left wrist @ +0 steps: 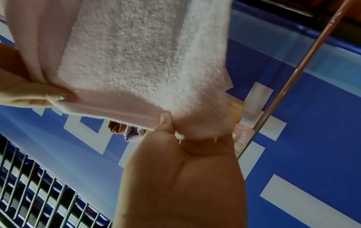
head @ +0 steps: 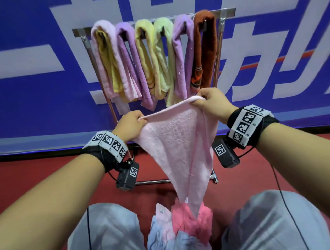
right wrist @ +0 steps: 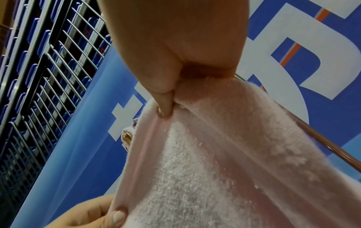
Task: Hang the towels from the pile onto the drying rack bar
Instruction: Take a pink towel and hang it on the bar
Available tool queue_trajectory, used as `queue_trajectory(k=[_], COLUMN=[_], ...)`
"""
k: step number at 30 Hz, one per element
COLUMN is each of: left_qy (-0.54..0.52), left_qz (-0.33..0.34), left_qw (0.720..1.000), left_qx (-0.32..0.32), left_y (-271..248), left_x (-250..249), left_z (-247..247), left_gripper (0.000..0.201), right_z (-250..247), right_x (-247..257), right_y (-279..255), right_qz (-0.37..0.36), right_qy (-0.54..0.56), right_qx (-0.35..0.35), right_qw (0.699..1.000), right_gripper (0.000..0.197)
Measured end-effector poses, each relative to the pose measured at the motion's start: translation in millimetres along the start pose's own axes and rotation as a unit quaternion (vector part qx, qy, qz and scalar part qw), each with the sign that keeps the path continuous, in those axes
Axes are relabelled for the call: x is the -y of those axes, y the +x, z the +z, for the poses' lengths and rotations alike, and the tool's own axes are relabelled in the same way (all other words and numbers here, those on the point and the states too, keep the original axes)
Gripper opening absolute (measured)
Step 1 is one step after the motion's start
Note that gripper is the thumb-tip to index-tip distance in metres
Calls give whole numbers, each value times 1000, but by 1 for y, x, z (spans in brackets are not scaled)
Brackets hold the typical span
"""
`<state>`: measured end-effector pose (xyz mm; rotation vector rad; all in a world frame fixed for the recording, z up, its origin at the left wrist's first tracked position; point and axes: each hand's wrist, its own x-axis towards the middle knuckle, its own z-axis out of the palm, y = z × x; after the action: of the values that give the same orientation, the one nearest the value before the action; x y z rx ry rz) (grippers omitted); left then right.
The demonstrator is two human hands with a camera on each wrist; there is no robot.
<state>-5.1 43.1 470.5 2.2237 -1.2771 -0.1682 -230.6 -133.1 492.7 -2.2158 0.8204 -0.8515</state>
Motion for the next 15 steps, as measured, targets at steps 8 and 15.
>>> queue_trajectory(k=[8,15], left_qy=[-23,13], left_qz=[-4,38], left_qw=[997,995], left_qx=[-75,-95], left_y=[-1,1], left_x=[3,1], left_z=[-10,-23], left_gripper=[16,24], right_z=[-11,-21], right_x=[5,6], right_y=[3,3], right_qz=[-8,25], right_qy=[-16,-31], right_qx=[-10,-28], right_qw=[1000,999], right_gripper=[23,18])
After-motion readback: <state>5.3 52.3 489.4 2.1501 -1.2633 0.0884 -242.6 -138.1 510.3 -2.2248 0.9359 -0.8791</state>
